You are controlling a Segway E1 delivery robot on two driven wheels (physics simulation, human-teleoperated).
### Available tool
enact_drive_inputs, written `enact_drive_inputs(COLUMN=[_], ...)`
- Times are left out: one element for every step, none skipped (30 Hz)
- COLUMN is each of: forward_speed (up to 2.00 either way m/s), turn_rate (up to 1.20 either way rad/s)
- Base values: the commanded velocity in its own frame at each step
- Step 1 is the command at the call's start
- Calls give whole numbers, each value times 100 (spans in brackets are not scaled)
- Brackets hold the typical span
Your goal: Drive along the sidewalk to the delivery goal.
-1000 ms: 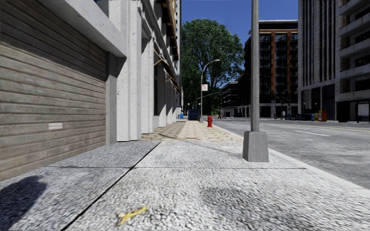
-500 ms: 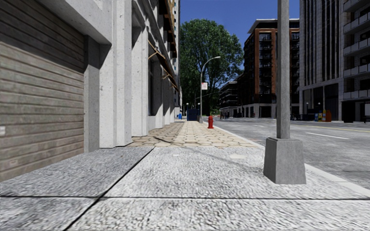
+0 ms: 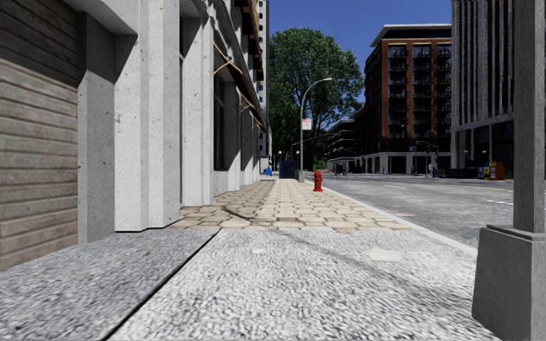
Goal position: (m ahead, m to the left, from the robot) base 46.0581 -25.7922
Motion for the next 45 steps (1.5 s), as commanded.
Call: enact_drive_inputs(forward_speed=[200, 200, 200, 200, 200, 200, 200, 200, 200, 200, 200, 200, 200, 200, 200, 200, 200, 200, 200, 200, 200, 200, 200, 200, 200, 200, 200, 200, 200, 200, 200, 200, 200, 200, 200, 200, 200, 200, 200, 200, 200, 200, 200, 200, 200], turn_rate=[0, 0, 0, 0, 0, 0, 0, 0, 0, 0, 0, 0, 0, 0, 0, 0, 0, 0, 0, 0, 0, 0, 0, 0, 0, 0, 0, 0, 0, 0, 0, 0, 0, 0, 0, 0, 0, 0, 0, 0, 0, 0, 0, 0, 0])
